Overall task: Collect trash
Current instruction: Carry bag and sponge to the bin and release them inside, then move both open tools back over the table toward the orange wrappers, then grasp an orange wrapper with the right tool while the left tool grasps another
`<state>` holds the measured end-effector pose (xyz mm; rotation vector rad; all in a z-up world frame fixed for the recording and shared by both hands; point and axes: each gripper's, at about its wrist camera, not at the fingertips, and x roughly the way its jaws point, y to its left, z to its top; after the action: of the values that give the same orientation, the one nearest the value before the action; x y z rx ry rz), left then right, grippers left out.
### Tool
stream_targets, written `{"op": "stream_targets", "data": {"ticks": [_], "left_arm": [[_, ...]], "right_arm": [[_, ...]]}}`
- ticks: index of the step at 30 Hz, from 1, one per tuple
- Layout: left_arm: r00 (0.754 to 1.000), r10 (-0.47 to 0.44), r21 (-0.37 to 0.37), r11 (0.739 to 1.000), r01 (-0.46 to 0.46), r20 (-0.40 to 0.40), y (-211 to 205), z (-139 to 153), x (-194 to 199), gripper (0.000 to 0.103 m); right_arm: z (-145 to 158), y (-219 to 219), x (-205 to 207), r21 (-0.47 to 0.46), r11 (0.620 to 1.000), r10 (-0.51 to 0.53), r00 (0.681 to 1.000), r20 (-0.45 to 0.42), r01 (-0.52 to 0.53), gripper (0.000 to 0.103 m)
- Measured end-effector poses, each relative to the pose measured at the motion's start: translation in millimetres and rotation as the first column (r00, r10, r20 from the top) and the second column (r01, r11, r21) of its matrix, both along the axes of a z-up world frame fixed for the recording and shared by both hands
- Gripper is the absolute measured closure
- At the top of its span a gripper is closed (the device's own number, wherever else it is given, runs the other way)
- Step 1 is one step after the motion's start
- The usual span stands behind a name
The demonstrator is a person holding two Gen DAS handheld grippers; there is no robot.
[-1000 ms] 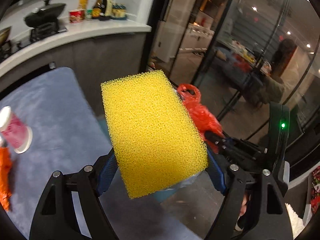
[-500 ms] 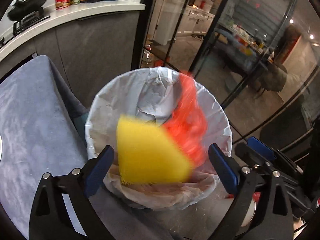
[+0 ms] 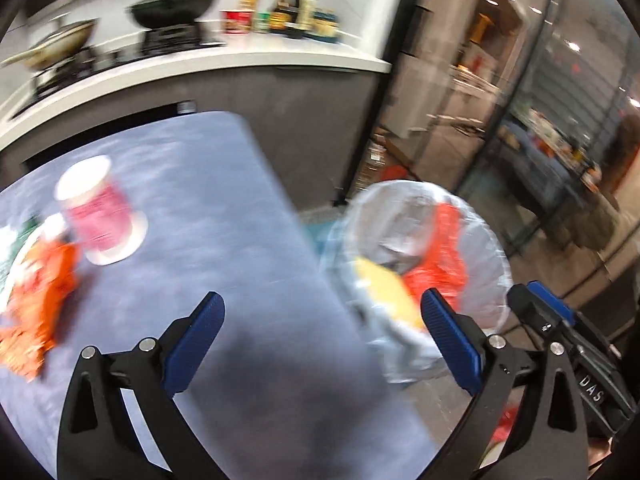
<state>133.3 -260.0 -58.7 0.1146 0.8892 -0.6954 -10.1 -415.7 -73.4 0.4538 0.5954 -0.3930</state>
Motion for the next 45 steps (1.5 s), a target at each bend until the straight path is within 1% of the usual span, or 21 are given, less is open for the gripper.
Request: {"op": "stream_targets", "data": {"ticks": [4,7,10,13,16,20,23,28,34,38,39,40,41,42,43,44,45], "left_arm": [[0.994,0.112,0.036,0.993,-0.112,0.014,52,-1,8,0.009],[0.982,0.188,0.031,0.982,-0.188,-0.008,97,-1,14,0.009],[0.967,0.254,0.051,0.966,-0.253,-0.010,142,-5,19,0.009],[0.946,0.324,0.076,0.943,-0.323,-0.005,187,-11,20,0.009],[0.925,0.379,0.083,0.923,-0.376,-0.022,224,-17,23,0.009],[0.892,0.449,0.084,0.892,-0.444,-0.049,268,-28,27,0.009],[0.876,0.479,0.090,0.876,-0.473,-0.058,292,-35,30,0.009],[0.855,0.514,0.086,0.857,-0.508,-0.070,318,-41,33,0.009],[0.849,0.521,0.069,0.853,-0.517,-0.084,329,-44,41,0.009],[0.851,0.515,0.054,0.857,-0.512,-0.100,331,-48,48,0.009],[0.852,0.513,0.054,0.858,-0.511,-0.103,330,-49,49,0.009],[0.854,0.511,0.054,0.860,-0.508,-0.104,330,-49,51,0.008],[0.856,0.506,0.052,0.863,-0.503,-0.106,329,-50,53,0.008],[0.857,0.503,0.051,0.864,-0.501,-0.108,328,-50,54,0.008],[0.860,0.499,0.047,0.867,-0.497,-0.108,327,-50,55,0.008],[0.864,0.493,0.043,0.870,-0.491,-0.106,325,-50,57,0.008],[0.867,0.488,0.045,0.873,-0.486,-0.103,323,-50,58,0.008]], "right_arm": [[3,39,26,0.000,0.996,0.085,0.996,-0.004,-0.085,0.048],[2,67,41,-0.001,0.990,0.140,0.990,-0.009,-0.140,0.048],[2,103,62,0.003,0.977,0.211,0.977,-0.017,-0.211,0.048],[2,133,78,-0.001,0.963,0.268,0.963,-0.028,-0.268,0.048],[0,169,98,0.000,0.943,0.332,0.943,-0.037,-0.332,0.048],[-3,204,120,0.002,0.923,0.383,0.922,-0.048,-0.384,0.048],[-9,230,140,0.003,0.907,0.421,0.905,-0.064,-0.422,0.048],[-22,261,170,-0.003,0.887,0.460,0.883,-0.096,-0.462,0.048],[-31,279,198,0.005,0.878,0.476,0.873,-0.109,-0.478,0.048],[-39,289,218,-0.001,0.876,0.478,0.868,-0.132,-0.483,0.049],[-42,290,222,0.000,0.876,0.477,0.867,-0.142,-0.482,0.051],[-45,290,225,0.002,0.877,0.475,0.867,-0.149,-0.480,0.057],[-48,290,228,0.008,0.878,0.473,0.867,-0.156,-0.478,0.067],[-51,288,230,0.012,0.880,0.470,0.868,-0.163,-0.474,0.072],[-53,286,231,0.015,0.884,0.463,0.870,-0.169,-0.468,0.085],[-55,284,232,0.023,0.884,0.463,0.869,-0.172,-0.466,0.091],[-56,281,231,0.032,0.885,0.462,0.871,-0.169,-0.464,0.092]]}}
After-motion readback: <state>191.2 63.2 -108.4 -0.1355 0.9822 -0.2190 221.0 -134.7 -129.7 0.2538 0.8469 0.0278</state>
